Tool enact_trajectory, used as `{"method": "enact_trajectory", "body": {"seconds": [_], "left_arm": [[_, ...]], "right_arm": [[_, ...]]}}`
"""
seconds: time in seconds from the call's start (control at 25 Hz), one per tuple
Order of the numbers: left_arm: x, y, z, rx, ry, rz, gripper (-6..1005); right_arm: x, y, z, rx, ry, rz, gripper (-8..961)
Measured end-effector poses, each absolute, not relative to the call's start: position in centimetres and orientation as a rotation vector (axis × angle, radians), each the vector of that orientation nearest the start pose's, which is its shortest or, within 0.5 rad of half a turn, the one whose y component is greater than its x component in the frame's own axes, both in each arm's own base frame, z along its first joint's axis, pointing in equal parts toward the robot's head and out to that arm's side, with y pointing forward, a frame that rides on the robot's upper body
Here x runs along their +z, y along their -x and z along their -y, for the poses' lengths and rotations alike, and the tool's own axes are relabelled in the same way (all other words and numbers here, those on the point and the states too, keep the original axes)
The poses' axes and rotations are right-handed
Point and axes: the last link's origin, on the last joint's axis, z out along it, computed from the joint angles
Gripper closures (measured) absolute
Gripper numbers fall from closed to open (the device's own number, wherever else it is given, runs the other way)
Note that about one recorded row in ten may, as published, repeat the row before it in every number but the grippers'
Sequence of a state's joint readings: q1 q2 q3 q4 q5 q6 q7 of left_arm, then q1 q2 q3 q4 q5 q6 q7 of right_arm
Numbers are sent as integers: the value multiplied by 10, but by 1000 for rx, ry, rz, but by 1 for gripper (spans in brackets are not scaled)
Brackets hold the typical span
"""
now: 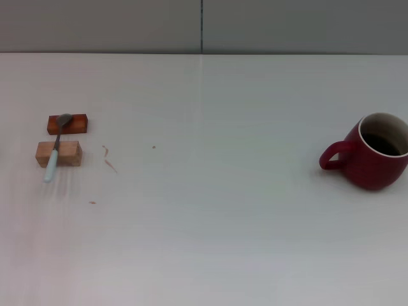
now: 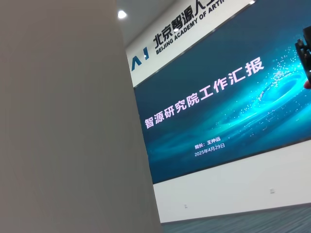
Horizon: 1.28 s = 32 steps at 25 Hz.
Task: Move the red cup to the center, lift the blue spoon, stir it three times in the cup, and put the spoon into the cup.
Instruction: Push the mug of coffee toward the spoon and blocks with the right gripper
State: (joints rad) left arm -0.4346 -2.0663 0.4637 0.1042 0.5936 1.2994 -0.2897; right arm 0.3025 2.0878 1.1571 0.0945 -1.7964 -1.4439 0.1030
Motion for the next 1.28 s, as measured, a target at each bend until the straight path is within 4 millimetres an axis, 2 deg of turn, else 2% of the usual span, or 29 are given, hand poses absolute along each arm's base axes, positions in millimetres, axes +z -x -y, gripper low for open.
{"method": "enact_trajectory", "body": {"seconds": [0.04,0.2,0.44,0.68,0.88,1.04,1.28], "left_arm": [[87,375,-320,-744,1137,519,160],[87,375,-321,-745,1139,518,160],[86,374,-322,-747,1140,517,160],[86,372,-323,-751,1142,514,161],[87,372,-324,-752,1141,514,161],[86,371,-325,-754,1141,513,162],[85,370,-325,-758,1143,512,162]], "right_arm": [[96,-418,-239,593,690,-573,245],[96,-422,-236,547,715,-566,416],[87,-417,-247,305,875,-452,561],[69,-401,-261,43,1091,-212,684],[48,-389,-264,-171,1225,0,897],[34,-385,-259,-302,1285,135,897],[21,-383,-255,-392,1347,250,897]]}}
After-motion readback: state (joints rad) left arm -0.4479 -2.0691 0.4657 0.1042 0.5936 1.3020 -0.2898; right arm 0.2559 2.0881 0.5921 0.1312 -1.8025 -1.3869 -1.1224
